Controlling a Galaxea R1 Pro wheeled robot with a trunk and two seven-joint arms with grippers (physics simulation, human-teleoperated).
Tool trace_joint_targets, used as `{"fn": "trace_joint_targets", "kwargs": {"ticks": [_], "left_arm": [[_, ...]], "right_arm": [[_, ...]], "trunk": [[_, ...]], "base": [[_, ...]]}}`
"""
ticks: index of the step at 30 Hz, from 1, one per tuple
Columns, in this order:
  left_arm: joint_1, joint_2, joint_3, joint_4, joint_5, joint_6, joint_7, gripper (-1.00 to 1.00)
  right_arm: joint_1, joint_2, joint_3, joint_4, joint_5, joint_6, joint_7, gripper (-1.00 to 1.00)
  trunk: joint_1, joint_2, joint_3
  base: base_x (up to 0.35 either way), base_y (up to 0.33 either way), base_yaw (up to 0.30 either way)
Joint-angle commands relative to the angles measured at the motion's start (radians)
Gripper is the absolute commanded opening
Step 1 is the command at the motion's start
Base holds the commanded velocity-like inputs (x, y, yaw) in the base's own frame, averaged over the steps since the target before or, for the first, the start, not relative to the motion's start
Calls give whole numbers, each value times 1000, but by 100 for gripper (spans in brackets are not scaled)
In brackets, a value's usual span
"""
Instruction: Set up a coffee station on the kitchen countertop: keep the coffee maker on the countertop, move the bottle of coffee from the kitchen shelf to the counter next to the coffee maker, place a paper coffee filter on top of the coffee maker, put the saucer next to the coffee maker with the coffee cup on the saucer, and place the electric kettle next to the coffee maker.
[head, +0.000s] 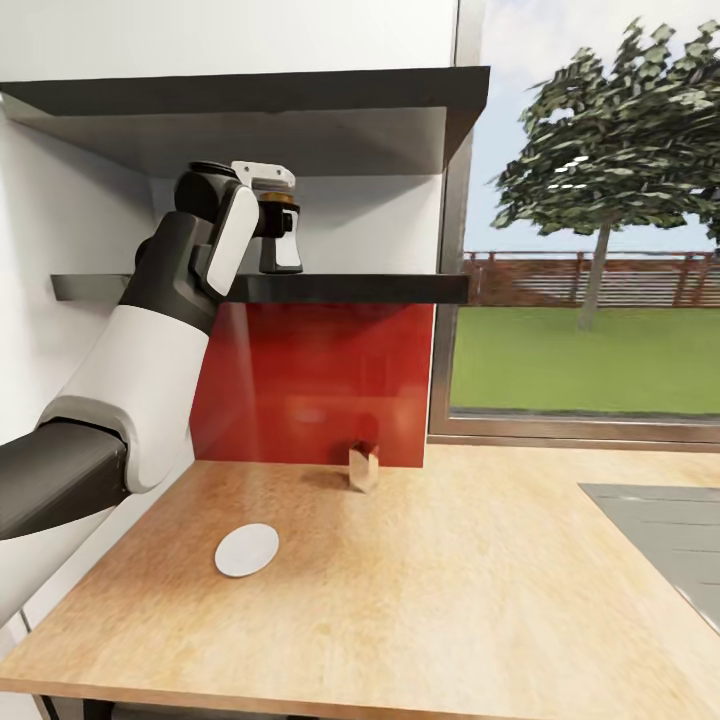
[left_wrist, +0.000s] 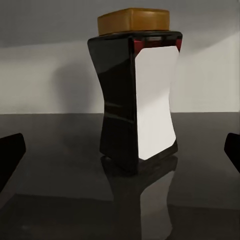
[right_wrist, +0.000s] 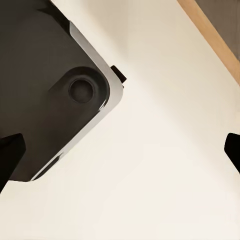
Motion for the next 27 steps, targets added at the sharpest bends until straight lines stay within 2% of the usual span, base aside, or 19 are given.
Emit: {"fn": "trace_joint_targets", "kwargs": {"ticks": [1,27], "left_arm": [[-1,0,-2,0,10,2,10,100],[-1,0,-2,-2,10,2,8,100]], "right_arm": [[-2,0,1,3,-2,-5,1,100],[-2,0,1,3,-1,-5,1,100]], "trunk": [[0,-1,-2],[0,-1,-2]], "base": [[15,0,0],[46,-19,0]]}}
